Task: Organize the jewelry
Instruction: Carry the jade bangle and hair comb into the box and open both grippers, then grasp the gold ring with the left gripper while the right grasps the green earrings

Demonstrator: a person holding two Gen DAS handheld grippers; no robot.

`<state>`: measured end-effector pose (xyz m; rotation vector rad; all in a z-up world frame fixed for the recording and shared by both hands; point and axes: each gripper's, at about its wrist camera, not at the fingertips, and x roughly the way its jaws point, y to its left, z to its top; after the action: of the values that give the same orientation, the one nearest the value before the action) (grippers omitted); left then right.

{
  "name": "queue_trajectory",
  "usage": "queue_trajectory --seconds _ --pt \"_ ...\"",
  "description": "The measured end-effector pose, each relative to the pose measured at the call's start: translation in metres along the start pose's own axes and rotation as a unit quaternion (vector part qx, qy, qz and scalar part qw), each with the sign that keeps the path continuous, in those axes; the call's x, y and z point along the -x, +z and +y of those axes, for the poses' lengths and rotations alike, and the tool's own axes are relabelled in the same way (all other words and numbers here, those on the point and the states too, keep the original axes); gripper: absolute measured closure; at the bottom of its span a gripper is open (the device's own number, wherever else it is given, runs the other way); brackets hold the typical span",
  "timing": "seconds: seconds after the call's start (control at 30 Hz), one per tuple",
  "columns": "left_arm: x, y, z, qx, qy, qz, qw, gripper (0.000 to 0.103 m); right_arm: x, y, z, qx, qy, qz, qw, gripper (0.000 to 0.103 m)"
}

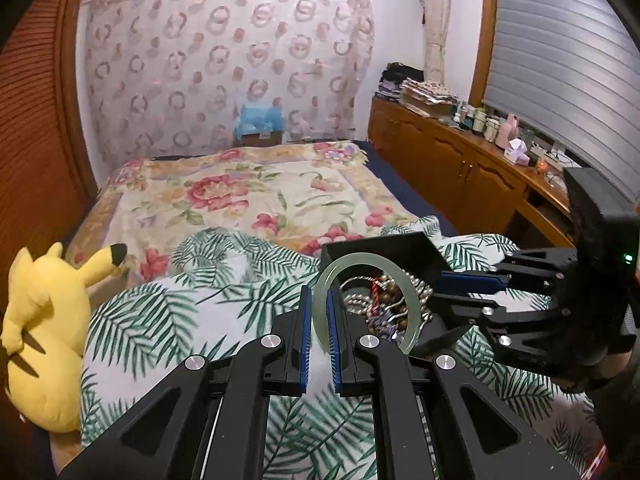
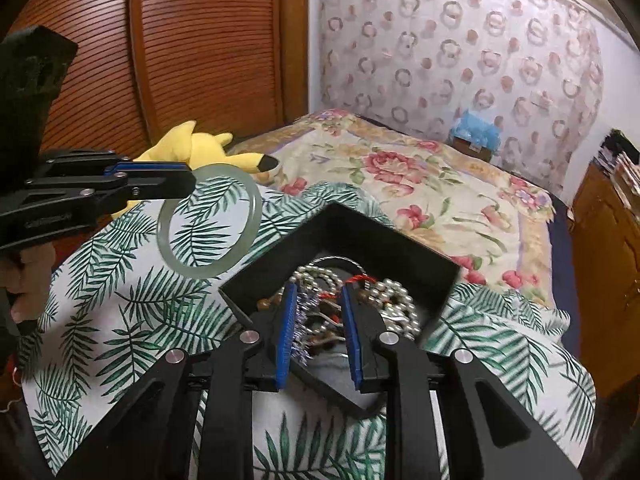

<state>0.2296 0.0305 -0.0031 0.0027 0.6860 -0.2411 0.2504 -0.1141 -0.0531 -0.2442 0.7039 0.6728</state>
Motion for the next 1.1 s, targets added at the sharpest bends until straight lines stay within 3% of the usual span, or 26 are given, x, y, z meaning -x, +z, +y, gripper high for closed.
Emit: queue_trajectory --seconds 0.33,0.7,0.77,0.9,0.97,1.1 --pt "-0.044 0.012 -0.025 -0.024 -0.012 0.025 0.9993 0.096 0.023 -0.033 -0.025 -0.045 -0.029 0.002 0.999 0.075" --pt "-0.055 0.014 -0.042 -0.038 -0.03 0.035 0.9982 0.094 0.031 -0.054 -0.02 -0.062 -0.028 0.004 0.998 0.068" --pt "-0.053 0.012 -0.043 -0.039 -0.033 0.037 0.998 0.086 0.034 -0.056 -0.017 -0.063 -0.028 0.004 0.998 0.068" --pt "-0.041 0.006 -0.041 -0.035 -0.033 0.034 0.9982 0.081 0.039 -0.062 -0.01 -0.064 -0.019 0.003 0.998 0.068" --pt "-0.032 0.001 -0.038 -0.031 -0.036 0.031 0.9984 0.068 0.04 -0.066 -0.001 -0.062 -0.009 0.005 0.998 0.068" --pt "-0.013 -0.018 -0.032 -0.026 -0.036 0.033 0.9985 0.06 0.039 -0.075 0.022 -0.05 0.009 0.013 0.999 0.069"
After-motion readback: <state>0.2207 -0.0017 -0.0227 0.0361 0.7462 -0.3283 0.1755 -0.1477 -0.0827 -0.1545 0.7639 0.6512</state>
